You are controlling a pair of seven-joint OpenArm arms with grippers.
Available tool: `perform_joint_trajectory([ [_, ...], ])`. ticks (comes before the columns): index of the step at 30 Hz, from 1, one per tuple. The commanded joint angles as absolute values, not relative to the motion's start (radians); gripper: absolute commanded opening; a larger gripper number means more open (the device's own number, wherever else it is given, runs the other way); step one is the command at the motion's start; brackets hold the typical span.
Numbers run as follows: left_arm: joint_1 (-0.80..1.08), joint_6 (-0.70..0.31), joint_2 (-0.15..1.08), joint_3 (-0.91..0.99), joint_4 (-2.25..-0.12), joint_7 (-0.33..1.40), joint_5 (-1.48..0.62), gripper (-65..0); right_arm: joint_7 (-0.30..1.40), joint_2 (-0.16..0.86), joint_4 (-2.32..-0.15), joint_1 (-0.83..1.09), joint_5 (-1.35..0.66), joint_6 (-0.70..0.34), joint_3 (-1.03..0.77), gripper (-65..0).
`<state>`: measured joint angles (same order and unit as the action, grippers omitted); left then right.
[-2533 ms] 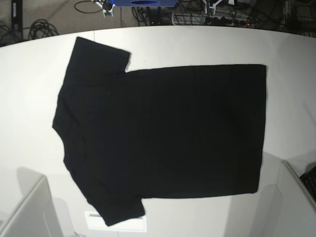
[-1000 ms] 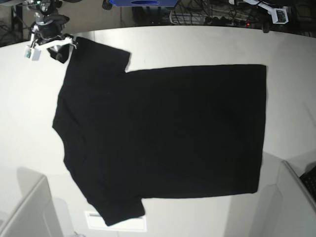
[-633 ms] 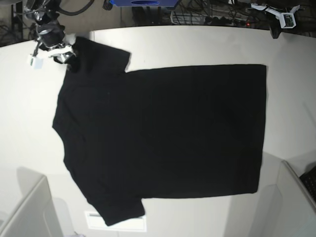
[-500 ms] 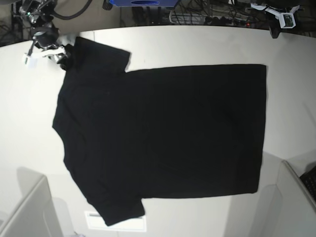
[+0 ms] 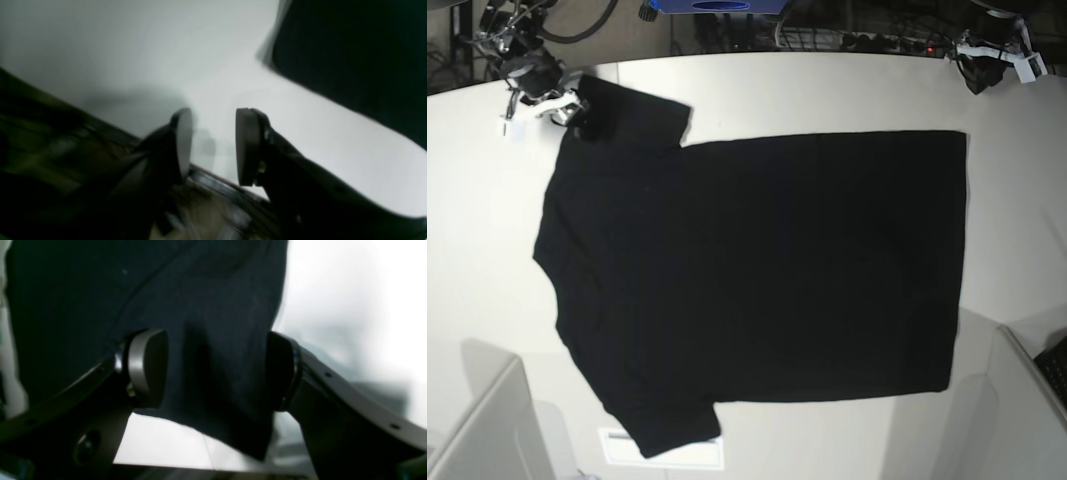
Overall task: Fold the T-shirt properly
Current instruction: 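Move both grippers down to the shoulder corners of the black T-shirt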
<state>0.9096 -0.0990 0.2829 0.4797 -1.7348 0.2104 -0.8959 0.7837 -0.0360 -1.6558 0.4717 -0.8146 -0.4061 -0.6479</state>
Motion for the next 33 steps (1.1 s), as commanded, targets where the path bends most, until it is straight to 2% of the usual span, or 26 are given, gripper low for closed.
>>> perform_joint_trajectory([
  [1,0.901,-0.145,0.292,0.522,-1.73,0.223,-0.935,-43.4,0.806,-0.031,-1.643,0.472,-0.782,-0.401,-0.651,-22.5],
  [4,0.845,-0.283,0.288,0.608,-1.692,0.364,-0.992,-43.3,0.806,-0.025,-1.62,0.472,-0.782,-0.403,-0.65,-22.7],
  [7,0.785,-0.352,0.255,0.676,-1.682,0.481,-0.978,-43.1,0.806,-0.025,-1.618,0.472,-0.782,-0.404,-0.648,-22.8],
  [9,0.75,-0.367,0.234,0.716,-1.678,0.544,-0.963,-43.1,0.806,-0.025,-1.618,0.469,-0.782,-0.404,-0.648,-26.4],
  [12,0.699,-0.371,0.199,0.769,-1.678,0.622,-0.943,-43.1,0.806,-0.024,-1.604,0.467,-0.783,-0.404,-0.65,-40.2],
  [15,0.654,-0.371,0.177,0.792,-1.678,0.676,-0.938,-43.1,0.811,-0.024,-1.57,0.45,-0.783,-0.404,-0.656,-61.8],
  [16,0.644,-0.371,0.174,0.794,-1.678,0.685,-0.938,-43.1,0.812,-0.024,-1.557,0.447,-0.783,-0.404,-0.656,-65.0],
  [23,0.587,-0.364,0.171,0.786,-1.664,0.687,-0.94,-43.1,0.812,-0.024,-1.508,0.438,-0.782,-0.404,-0.651,-65.0],
  [33,0.518,-0.364,0.171,0.785,-1.523,0.688,-0.94,-43.1,0.812,-0.024,-1.511,0.438,-0.782,-0.404,-0.648,-65.0],
])
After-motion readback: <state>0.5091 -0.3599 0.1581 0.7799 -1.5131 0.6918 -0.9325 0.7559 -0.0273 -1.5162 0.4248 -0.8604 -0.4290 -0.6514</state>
